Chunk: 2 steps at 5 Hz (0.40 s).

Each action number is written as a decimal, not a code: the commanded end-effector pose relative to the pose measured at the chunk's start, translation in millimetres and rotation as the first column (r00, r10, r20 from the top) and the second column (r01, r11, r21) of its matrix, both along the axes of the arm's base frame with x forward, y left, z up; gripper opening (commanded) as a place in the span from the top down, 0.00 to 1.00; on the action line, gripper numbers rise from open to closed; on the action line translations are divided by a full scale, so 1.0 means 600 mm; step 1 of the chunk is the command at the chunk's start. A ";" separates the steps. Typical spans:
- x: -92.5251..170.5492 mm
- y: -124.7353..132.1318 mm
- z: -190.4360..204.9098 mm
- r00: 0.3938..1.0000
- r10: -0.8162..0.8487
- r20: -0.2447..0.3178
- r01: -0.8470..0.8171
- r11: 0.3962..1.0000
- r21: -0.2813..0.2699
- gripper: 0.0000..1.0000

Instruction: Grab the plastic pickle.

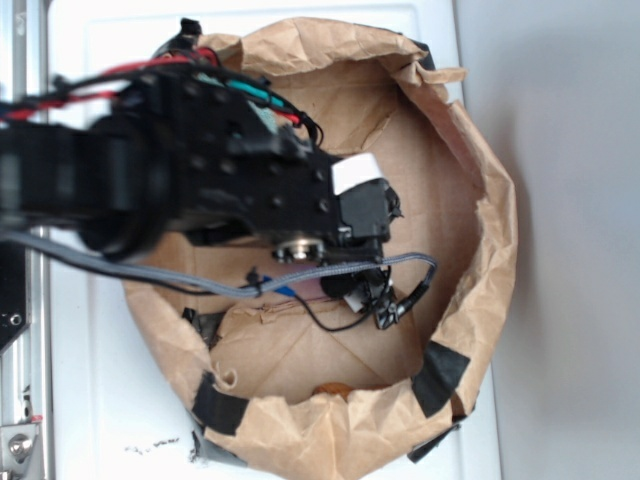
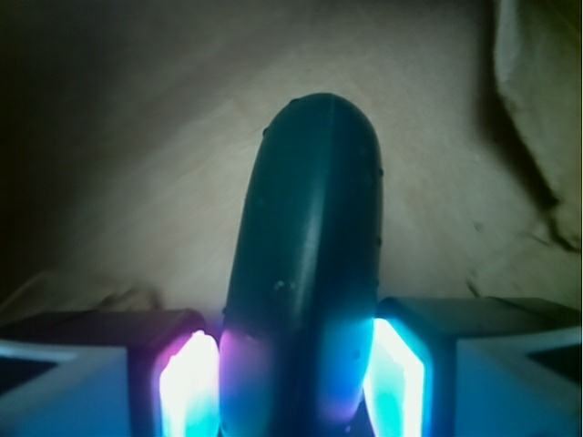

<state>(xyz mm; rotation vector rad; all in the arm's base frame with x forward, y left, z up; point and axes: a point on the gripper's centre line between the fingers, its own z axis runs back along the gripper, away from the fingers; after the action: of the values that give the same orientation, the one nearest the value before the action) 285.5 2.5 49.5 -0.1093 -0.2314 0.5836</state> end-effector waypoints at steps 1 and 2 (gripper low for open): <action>-0.044 0.049 0.132 0.993 -0.112 0.023 0.114 0.990 -0.086 1.00; -0.054 0.059 0.158 0.987 -0.157 0.013 0.158 0.982 -0.106 1.00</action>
<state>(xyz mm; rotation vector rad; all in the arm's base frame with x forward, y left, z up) 245.2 21.7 126.5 -0.2356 -0.1173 0.4331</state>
